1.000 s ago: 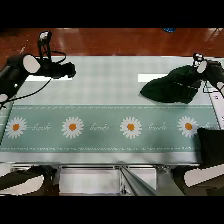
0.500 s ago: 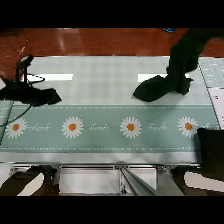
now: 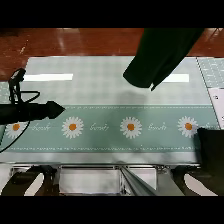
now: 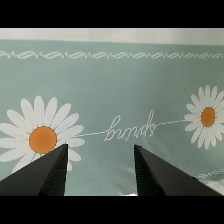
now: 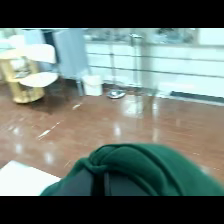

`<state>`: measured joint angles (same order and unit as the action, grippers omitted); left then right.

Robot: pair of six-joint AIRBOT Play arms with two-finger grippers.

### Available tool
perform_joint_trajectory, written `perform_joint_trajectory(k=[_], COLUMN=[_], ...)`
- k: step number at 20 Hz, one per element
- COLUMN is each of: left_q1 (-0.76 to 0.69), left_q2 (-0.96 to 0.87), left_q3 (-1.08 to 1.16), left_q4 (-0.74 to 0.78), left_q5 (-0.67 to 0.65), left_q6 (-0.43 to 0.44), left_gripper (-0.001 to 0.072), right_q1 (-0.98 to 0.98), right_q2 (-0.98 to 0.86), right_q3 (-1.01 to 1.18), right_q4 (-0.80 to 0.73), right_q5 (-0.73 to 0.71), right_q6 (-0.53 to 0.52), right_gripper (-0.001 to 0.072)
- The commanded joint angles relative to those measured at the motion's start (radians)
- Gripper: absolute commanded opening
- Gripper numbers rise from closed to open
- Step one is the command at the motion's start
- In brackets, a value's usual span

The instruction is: Fold the shirts.

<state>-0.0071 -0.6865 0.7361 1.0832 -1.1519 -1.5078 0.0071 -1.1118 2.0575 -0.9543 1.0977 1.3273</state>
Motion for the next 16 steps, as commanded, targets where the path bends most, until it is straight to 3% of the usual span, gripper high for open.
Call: perform_joint_trajectory(k=[1, 4, 6, 12, 16], left_q1=[0.003, 0.003, 0.002, 0.001, 0.000], left_q2=[0.013, 0.012, 0.012, 0.012, 0.012], left_q3=[-0.008, -0.008, -0.008, -0.009, -0.009], left_q4=[-0.009, 0.038, 0.043, 0.042, 0.041], left_q5=[0.046, 0.116, 0.122, 0.111, 0.107], left_q6=[0.028, 0.039, 0.042, 0.029, 0.029], left_gripper=[0.0507, 0.0507, 0.0507, 0.0508, 0.0508], right_q1=[0.080, 0.205, 0.343, 0.687, 0.764], right_q2=[0.037, 0.037, 0.037, -0.022, -0.204], right_q3=[-0.016, -0.179, -0.342, -0.889, -0.947], right_q4=[0.011, 0.013, 0.013, 0.018, 0.146], right_q5=[0.190, 0.330, 0.317, -0.139, -0.193], right_q6=[-0.005, 0.008, 0.019, 0.101, 0.098], right_gripper=[0.0022, 0.0022, 0.0022, 0.0022, 0.0022])
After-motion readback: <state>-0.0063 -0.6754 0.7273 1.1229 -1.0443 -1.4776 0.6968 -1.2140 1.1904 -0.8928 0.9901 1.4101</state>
